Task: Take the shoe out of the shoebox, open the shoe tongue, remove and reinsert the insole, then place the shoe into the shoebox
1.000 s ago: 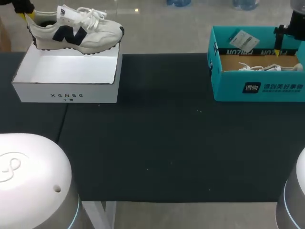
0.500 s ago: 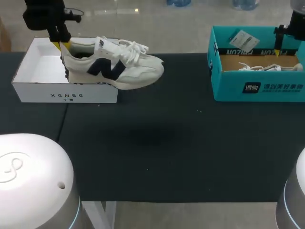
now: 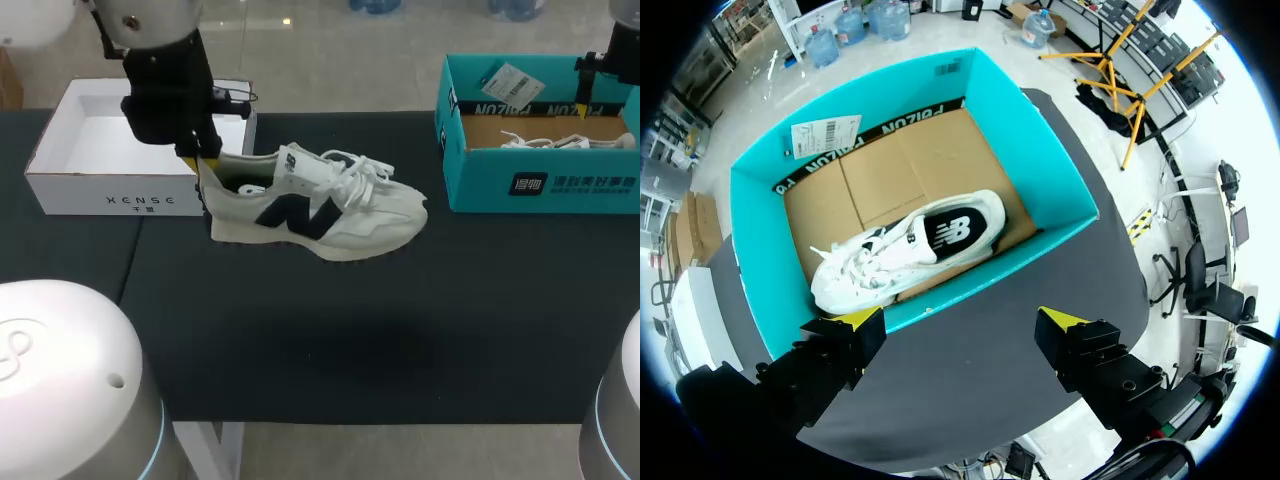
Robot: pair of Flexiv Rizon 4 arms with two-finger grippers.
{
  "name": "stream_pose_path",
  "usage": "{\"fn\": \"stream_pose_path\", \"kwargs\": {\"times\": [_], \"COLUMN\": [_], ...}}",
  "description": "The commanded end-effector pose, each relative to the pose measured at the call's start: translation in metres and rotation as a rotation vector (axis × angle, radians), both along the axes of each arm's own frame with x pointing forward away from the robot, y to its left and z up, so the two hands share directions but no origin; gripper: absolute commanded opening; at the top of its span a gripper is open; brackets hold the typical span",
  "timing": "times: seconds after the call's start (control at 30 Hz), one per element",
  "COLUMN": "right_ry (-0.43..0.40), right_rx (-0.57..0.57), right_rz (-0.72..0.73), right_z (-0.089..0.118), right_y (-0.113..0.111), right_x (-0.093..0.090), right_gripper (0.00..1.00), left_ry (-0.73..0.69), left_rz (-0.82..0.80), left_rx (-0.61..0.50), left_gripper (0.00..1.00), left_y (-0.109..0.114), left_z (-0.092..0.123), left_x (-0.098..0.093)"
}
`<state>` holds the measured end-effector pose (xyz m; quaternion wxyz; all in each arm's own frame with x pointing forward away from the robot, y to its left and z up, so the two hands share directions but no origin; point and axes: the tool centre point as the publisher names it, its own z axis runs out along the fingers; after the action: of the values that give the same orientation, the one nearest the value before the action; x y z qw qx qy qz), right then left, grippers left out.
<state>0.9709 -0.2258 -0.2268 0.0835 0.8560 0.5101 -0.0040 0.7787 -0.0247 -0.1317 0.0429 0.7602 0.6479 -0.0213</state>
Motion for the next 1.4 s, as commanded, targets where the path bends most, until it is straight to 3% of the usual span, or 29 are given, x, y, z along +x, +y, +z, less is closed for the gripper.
{"fn": "stream_pose_path", "kwargs": {"times": [0.03,0.3,1.1,1.4], "right_ry": [-0.003,-0.003,-0.003,-0.003], "right_rx": [0.0,0.0,0.0,0.0], "right_rz": [0.0,0.0,0.0,0.0], "right_z": [0.0,0.0,0.0,0.0], "right_y": [0.0,0.0,0.0,0.0], "right_x": [-0.001,-0.001,-0.001,-0.001], "right_gripper": [1.0,1.0,1.0,1.0], "left_ry": [-0.201,-0.177,-0.177,-0.179], "left_rz": [0.015,0.002,0.002,0.181], "left_rx": [-0.019,-0.023,-0.023,-0.052], "left_gripper": [0.0,0.0,0.0,0.0], "left_y": [-0.016,-0.038,-0.038,-0.049], "left_z": [-0.004,-0.004,-0.004,-0.012], "left_x": [-0.011,-0.017,-0.017,-0.019]}}
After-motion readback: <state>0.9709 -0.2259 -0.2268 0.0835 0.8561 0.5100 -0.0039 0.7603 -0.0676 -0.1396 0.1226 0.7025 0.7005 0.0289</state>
